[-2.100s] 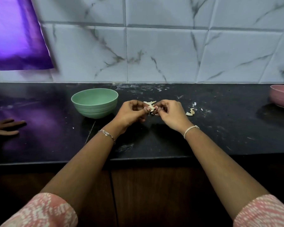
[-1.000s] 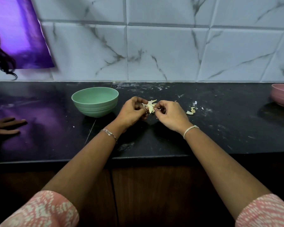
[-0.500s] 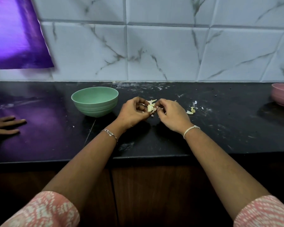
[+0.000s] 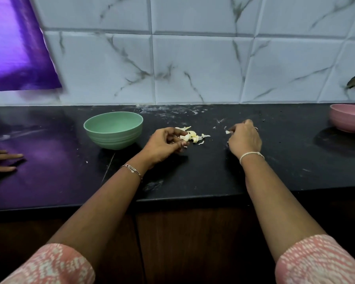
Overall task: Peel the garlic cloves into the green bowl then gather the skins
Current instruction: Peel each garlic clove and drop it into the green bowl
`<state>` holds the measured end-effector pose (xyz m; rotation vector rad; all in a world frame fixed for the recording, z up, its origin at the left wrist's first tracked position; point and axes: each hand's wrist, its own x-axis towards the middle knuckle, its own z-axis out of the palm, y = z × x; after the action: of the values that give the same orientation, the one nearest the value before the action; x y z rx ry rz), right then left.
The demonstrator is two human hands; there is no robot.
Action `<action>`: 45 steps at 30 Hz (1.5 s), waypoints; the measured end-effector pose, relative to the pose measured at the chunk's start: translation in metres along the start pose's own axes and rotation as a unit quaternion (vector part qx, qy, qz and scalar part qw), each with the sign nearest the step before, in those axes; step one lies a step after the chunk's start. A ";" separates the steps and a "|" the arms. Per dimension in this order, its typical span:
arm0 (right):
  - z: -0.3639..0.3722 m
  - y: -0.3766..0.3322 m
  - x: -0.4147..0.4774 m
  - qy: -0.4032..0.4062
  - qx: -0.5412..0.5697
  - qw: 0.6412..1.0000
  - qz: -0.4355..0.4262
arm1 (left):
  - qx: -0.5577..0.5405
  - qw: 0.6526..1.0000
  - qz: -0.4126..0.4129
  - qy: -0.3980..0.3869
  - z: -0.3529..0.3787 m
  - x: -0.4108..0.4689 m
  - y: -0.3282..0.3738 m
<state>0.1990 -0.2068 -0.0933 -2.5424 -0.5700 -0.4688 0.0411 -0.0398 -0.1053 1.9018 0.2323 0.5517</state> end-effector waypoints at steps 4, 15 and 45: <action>0.002 0.000 0.005 0.020 0.018 0.999 0.028 | -0.025 1.000 -0.008 -0.010 0.001 -0.001 0.001; 0.004 -0.025 -0.010 -0.072 0.394 0.910 -0.107 | -0.051 0.999 -0.020 0.001 0.003 0.001 0.001; 0.011 -0.024 -0.005 -0.030 0.235 0.967 -0.097 | -0.072 0.997 -0.014 0.026 0.002 0.003 0.000</action>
<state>0.1855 -0.1839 -0.0954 -2.0629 -0.8476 -0.2803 0.0450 -0.0401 -0.1050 1.7436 0.2464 0.5836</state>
